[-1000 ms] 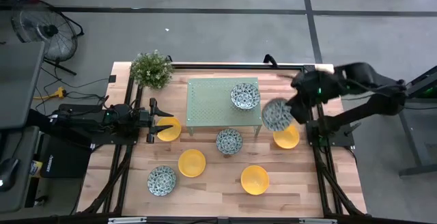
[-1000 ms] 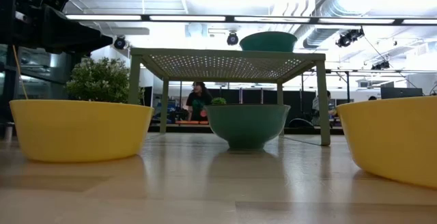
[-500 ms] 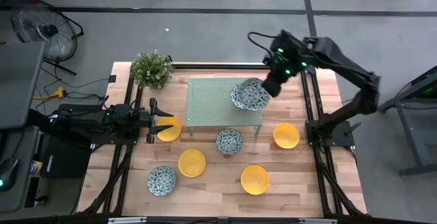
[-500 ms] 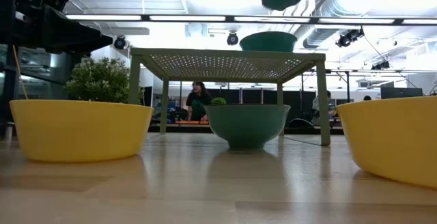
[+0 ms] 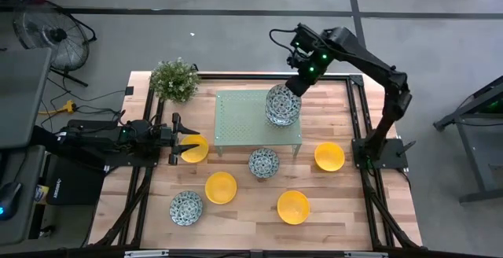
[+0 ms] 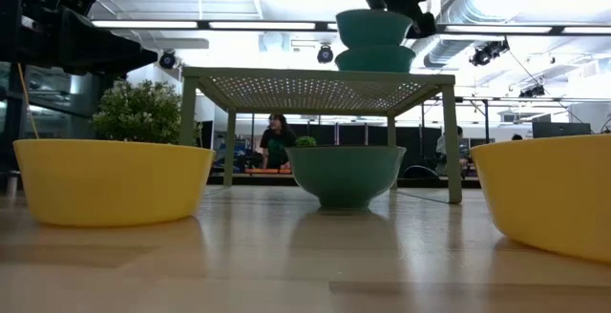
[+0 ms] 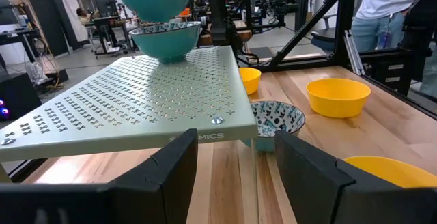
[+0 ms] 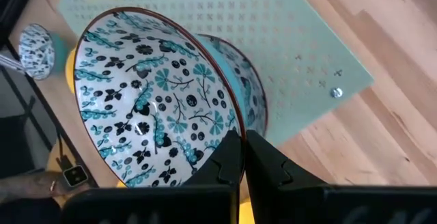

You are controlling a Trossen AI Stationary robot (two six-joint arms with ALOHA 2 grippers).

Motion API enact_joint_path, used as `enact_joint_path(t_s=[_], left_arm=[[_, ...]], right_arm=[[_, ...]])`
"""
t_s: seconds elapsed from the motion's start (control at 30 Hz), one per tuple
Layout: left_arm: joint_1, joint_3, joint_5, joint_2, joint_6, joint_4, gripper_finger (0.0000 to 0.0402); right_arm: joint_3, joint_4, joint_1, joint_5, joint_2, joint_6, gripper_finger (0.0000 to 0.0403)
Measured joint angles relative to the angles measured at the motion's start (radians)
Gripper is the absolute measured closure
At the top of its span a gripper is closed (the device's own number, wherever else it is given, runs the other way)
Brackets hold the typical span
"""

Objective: Pick & Place Mini bowls
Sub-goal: Stack the bottom right green patterned bowl on top of the green patterned bowl on the shelf

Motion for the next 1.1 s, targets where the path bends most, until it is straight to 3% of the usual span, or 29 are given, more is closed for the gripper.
enact_joint_path(t_s=[0.43,1.1], left_arm=[[0.0,0.0,0.0,0.0,0.0,0.0,0.0211],[0.0,0.0,0.0,0.0,0.0,0.0,0.0211]], right_arm=[[-0.005,-0.023,-0.009,-0.011,0.014,-0.005,0.0403],[-0.187,0.074,-0.009,-0.036,0.015,-0.002,0.0403]])
